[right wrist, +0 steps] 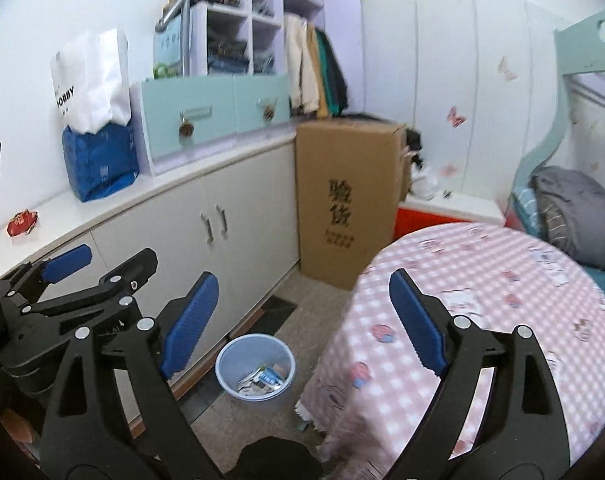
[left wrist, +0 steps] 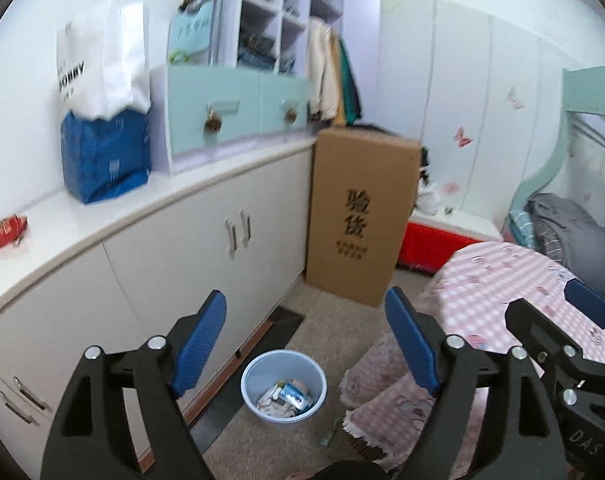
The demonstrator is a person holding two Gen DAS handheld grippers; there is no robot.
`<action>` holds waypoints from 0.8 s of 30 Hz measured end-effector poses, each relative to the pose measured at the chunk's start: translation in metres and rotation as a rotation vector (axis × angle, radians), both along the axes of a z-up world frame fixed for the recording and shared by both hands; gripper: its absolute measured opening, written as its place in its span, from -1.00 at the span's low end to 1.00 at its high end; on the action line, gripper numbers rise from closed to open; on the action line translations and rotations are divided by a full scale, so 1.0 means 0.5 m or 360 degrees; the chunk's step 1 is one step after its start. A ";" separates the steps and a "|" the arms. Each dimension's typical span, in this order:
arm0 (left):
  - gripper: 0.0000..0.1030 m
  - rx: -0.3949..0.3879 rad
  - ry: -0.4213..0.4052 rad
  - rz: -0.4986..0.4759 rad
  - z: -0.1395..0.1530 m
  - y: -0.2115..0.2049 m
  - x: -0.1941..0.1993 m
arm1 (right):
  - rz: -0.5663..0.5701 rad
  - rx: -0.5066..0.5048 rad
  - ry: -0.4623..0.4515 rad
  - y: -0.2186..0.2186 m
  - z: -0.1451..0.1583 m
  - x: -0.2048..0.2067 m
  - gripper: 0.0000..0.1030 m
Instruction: Collect trash
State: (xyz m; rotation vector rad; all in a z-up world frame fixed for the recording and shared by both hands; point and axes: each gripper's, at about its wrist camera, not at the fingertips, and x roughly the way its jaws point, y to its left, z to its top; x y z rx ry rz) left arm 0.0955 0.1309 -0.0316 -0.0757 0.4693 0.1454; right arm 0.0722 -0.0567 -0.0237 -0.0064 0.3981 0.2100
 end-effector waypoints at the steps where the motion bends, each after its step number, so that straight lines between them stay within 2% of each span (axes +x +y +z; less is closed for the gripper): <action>1: 0.64 0.0013 -0.0028 -0.0015 0.006 -0.012 -0.018 | -0.0011 0.0014 -0.0021 -0.009 0.004 -0.017 0.67; 8: 0.67 0.0078 -0.0172 -0.0113 0.035 -0.085 -0.132 | -0.0113 0.0060 -0.0144 -0.073 0.019 -0.142 0.74; 14: 0.69 0.0085 -0.0299 -0.0153 0.053 -0.119 -0.214 | -0.0241 0.0028 -0.0263 -0.103 0.015 -0.229 0.76; 24: 0.71 0.0120 -0.0341 -0.0321 0.049 -0.169 -0.287 | -0.0323 0.0103 -0.0321 -0.147 -0.004 -0.308 0.78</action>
